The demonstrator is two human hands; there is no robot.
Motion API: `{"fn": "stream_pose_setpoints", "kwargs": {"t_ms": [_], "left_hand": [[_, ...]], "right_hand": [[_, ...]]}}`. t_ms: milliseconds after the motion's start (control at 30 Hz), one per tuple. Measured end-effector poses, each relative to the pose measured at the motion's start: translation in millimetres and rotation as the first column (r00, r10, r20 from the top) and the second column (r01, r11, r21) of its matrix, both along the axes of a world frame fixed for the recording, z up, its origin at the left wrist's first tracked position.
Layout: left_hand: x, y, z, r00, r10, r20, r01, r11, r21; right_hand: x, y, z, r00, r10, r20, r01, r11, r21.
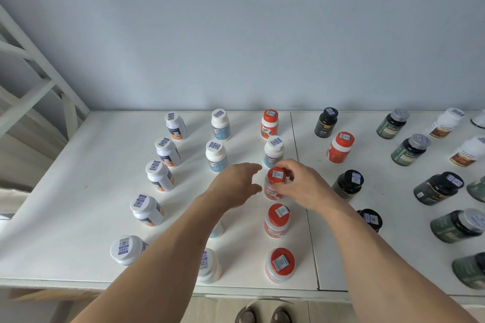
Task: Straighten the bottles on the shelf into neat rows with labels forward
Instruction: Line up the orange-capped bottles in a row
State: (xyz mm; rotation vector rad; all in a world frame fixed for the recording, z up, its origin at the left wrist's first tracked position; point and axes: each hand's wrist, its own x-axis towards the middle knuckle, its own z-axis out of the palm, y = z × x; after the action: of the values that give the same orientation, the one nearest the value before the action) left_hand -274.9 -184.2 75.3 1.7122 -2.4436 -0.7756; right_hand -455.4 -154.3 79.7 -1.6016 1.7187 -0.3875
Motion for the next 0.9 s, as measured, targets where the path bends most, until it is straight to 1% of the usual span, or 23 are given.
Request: {"fn": "stream_pose_setpoints", "kwargs": {"t_ms": [67, 100, 167, 200, 300, 400, 567, 700, 800, 900], "left_hand": [[1.4, -2.7, 3.9, 1.0, -0.008, -0.005, 0.008, 1.0, -0.011], [2.4, -4.4, 5.8, 1.0, -0.008, -0.009, 0.008, 1.0, -0.017], [4.7, -8.8, 8.9, 1.0, -0.003, -0.018, 0.003, 0.999, -0.032], [5.4, -11.5, 10.4, 1.0, -0.002, -0.022, 0.001, 0.999, -0.037], [4.7, -21.1, 14.0, 1.0, 0.009, -0.03, -0.01, 0.999, -0.046], [0.3, -30.2, 15.4, 0.998, 0.039, -0.046, -0.041, 0.999, -0.03], [-10.5, -45.4, 15.3, 0.995, 0.088, -0.057, -0.087, 0.996, 0.026], [-14.7, -54.7, 11.6, 0.99, 0.122, -0.072, -0.116, 0.989, 0.088], [-17.6, -60.6, 10.3, 0.981, 0.141, -0.132, -0.124, 0.983, 0.132], [-19.4, -61.8, 10.0, 0.952, 0.172, -0.254, -0.12, 0.971, 0.206]], "right_hand": [[-0.9, 0.6, 3.3, 1.0, 0.009, 0.004, -0.01, 1.0, 0.01], [-1.9, 0.5, 6.5, 1.0, 0.005, 0.03, -0.005, 1.0, 0.008], [-3.7, -3.1, 15.8, 0.994, -0.042, 0.097, 0.045, 0.998, -0.032], [-4.5, -7.8, 20.4, 0.991, -0.077, 0.105, 0.085, 0.994, -0.074], [-6.4, -29.0, 30.6, 0.99, -0.132, 0.041, 0.137, 0.974, -0.179], [-7.5, -47.7, 32.6, 0.994, -0.11, -0.016, 0.107, 0.983, -0.148], [-2.2, -67.5, 19.0, 0.998, -0.049, -0.04, 0.046, 0.996, -0.076], [-3.1, -79.0, 7.5, 0.999, -0.042, -0.03, 0.039, 0.996, -0.077], [-8.9, -84.2, 12.5, 0.999, -0.03, 0.017, 0.031, 0.995, -0.094], [-12.7, -86.5, 22.6, 0.998, 0.021, 0.06, -0.015, 0.994, -0.108]]}}
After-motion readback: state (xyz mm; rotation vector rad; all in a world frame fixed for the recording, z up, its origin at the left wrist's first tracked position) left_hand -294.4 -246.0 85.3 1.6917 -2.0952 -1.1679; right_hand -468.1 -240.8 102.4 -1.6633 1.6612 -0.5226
